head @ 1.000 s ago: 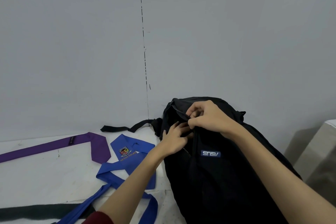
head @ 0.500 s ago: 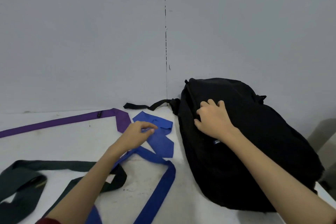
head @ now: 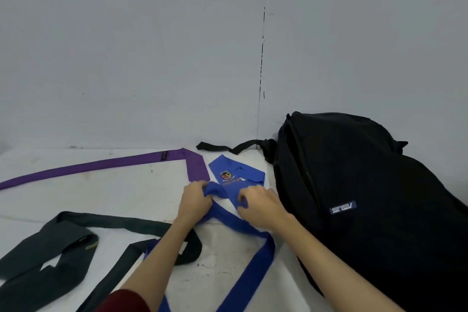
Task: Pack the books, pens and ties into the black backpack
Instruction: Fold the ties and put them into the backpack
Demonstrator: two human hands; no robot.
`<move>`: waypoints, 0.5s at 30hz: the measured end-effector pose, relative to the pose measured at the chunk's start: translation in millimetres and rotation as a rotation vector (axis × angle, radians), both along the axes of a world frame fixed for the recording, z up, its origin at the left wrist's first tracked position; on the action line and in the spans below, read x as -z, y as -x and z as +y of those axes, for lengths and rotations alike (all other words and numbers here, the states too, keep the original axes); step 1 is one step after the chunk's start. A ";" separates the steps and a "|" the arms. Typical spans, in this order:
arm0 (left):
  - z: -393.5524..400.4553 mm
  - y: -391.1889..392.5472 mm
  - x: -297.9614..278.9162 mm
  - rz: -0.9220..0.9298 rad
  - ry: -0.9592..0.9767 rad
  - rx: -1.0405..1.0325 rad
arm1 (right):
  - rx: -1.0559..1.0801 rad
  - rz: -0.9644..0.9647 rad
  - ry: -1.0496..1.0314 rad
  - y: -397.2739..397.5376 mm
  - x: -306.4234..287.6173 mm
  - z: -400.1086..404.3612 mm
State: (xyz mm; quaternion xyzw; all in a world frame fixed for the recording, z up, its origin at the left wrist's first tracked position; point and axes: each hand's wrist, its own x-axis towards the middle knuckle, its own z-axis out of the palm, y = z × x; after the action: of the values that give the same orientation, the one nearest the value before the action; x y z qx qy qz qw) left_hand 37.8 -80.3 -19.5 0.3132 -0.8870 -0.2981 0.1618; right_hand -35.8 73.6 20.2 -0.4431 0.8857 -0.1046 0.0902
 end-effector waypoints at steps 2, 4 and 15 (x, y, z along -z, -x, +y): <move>4.7 0.5 -18.8 0.088 0.002 0.076 | 0.024 -0.068 0.147 3.8 -9.4 0.0; 9.8 -0.6 -49.4 0.151 0.043 0.191 | 0.012 -0.224 0.320 4.9 -30.2 -2.5; -47.1 -27.7 -239.3 0.288 0.366 0.222 | -0.140 -0.728 0.874 -3.4 -200.3 -55.6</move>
State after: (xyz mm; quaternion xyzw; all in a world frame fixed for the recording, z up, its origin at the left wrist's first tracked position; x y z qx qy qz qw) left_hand 65.5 -127.4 219.8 0.1336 -0.9230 -0.1904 0.3067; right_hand -32.4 18.0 220.5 -0.4321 0.6407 -0.6008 0.2045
